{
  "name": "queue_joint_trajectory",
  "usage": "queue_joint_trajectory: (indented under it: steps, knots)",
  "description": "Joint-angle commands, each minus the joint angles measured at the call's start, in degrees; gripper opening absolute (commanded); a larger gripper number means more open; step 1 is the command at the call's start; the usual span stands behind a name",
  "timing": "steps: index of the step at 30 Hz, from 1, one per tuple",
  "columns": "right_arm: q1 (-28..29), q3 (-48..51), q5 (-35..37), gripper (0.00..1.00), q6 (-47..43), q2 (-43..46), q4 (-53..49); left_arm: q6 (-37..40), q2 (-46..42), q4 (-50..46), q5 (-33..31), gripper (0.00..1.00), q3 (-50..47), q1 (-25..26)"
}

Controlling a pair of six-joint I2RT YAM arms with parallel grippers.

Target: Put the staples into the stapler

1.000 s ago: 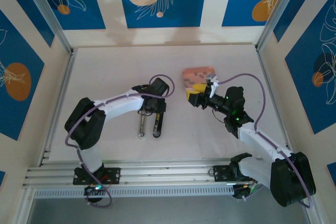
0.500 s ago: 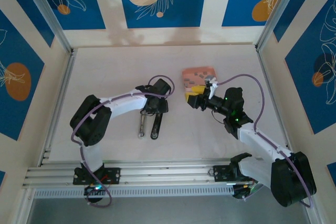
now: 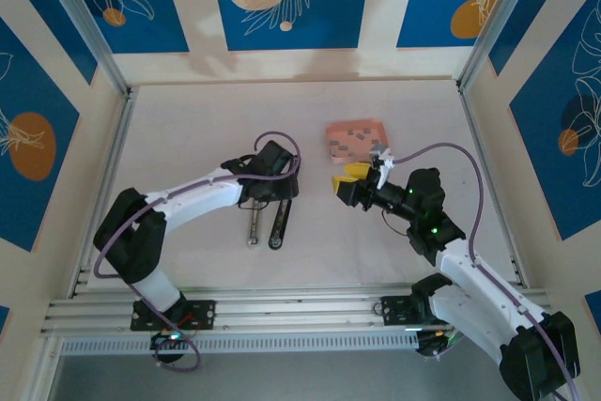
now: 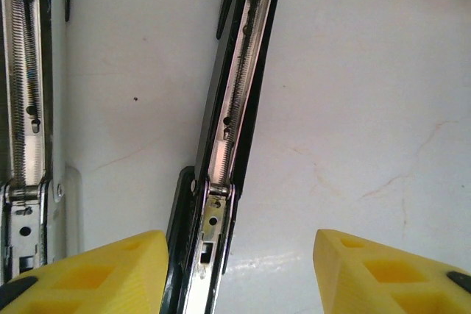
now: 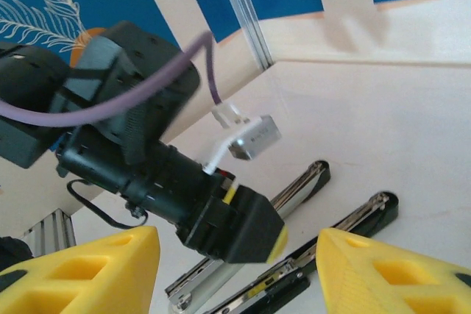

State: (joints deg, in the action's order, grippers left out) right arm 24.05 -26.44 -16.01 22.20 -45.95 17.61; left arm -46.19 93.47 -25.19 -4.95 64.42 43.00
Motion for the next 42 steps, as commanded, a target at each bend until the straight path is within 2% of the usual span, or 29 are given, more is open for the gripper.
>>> queue_joint_trajectory:
  steps: [1,7,13,30,42]
  knots:
    - [0.9,-0.1,1.8,0.59,3.6,-0.5,-4.6,1.8,-2.0,-0.5,0.0,0.55,-1.5,0.1]
    - [2.7,-3.2,0.2,0.59,4.9,-5.0,-7.8,1.1,-1.5,-0.3,2.8,0.56,-3.5,0.1]
    - [5.0,-4.1,0.8,0.59,4.8,-8.0,-7.1,2.5,-0.6,-1.0,1.5,0.57,-5.0,0.1]
    - [6.8,-4.8,3.4,0.59,4.7,-10.5,-7.6,0.3,2.3,4.7,13.5,0.55,-8.7,0.5]
    - [7.8,-7.7,5.2,0.58,7.1,-17.0,-9.5,-2.5,0.6,11.8,18.2,0.55,-11.8,0.6]
